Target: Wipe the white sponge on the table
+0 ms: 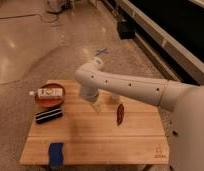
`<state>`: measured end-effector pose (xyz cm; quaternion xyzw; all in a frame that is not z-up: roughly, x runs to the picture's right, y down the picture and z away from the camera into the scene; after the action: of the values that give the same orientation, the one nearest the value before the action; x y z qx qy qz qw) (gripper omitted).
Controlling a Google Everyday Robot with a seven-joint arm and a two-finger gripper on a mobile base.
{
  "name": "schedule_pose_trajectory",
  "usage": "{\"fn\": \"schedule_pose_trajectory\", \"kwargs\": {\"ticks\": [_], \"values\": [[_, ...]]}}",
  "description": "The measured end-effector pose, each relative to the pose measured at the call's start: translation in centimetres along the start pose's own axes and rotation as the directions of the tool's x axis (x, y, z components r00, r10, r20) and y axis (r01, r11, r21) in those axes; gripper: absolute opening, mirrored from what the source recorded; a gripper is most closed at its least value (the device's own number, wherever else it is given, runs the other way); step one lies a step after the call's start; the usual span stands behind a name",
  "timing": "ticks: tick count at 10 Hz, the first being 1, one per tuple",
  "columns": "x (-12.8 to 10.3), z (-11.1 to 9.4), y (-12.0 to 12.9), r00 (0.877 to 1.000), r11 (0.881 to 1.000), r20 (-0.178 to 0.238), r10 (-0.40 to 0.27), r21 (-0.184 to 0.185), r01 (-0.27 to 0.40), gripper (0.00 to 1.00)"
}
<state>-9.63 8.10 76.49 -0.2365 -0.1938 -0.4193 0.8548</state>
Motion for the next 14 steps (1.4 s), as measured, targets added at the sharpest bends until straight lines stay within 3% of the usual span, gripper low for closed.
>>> {"fn": "schedule_pose_trajectory", "kwargs": {"ticks": [3,6,8,9,14], "values": [[-5.2,1.4,-3.9,0.986,0.987,0.048,-0.16,0.037,0.158,0.8],[-9.1,2.4,-4.0,0.946,0.947,0.058,-0.319,0.045,0.317,0.8],[-11.2,3.2,-2.7,0.906,0.907,0.042,-0.422,0.034,0.421,0.8],[-11.7,3.4,-2.4,0.896,0.897,0.039,-0.442,0.032,0.441,0.8],[-11.6,3.5,-2.2,0.894,0.895,0.036,-0.446,0.03,0.445,0.8]]}}
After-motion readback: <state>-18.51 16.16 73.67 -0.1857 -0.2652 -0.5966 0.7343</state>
